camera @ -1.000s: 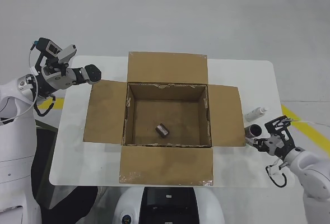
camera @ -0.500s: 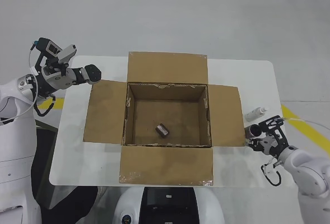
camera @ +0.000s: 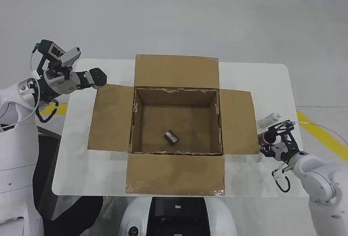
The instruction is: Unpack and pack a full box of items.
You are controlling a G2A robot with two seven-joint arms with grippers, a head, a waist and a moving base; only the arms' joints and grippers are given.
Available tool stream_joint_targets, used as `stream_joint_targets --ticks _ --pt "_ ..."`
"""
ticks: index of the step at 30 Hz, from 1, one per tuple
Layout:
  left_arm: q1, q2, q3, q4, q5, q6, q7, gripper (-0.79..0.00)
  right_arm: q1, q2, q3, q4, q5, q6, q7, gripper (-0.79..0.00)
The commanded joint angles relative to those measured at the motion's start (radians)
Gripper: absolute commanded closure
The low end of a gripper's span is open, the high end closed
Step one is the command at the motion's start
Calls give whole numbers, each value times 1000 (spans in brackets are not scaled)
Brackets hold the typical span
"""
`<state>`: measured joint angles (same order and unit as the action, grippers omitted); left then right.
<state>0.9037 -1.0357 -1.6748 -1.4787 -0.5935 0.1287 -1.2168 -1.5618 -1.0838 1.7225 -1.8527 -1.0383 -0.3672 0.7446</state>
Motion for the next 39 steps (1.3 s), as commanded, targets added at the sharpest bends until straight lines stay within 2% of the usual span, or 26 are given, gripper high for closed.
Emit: stream_joint_targets --ticks 1,26,27,39 --pt "0 0 0 0 0 0 0 -785 0 1 -2 -1 -1 6 7 -785" --pt "0 0 0 0 0 0 0 -785 -1 1 -2 -1 0 14 12 -785" --pt "0 0 0 0 0 0 0 -785 -1 1 -2 -1 0 14 12 0" --pt "0 0 0 0 0 0 0 -785 -1 1 -2 -1 0 14 12 0"
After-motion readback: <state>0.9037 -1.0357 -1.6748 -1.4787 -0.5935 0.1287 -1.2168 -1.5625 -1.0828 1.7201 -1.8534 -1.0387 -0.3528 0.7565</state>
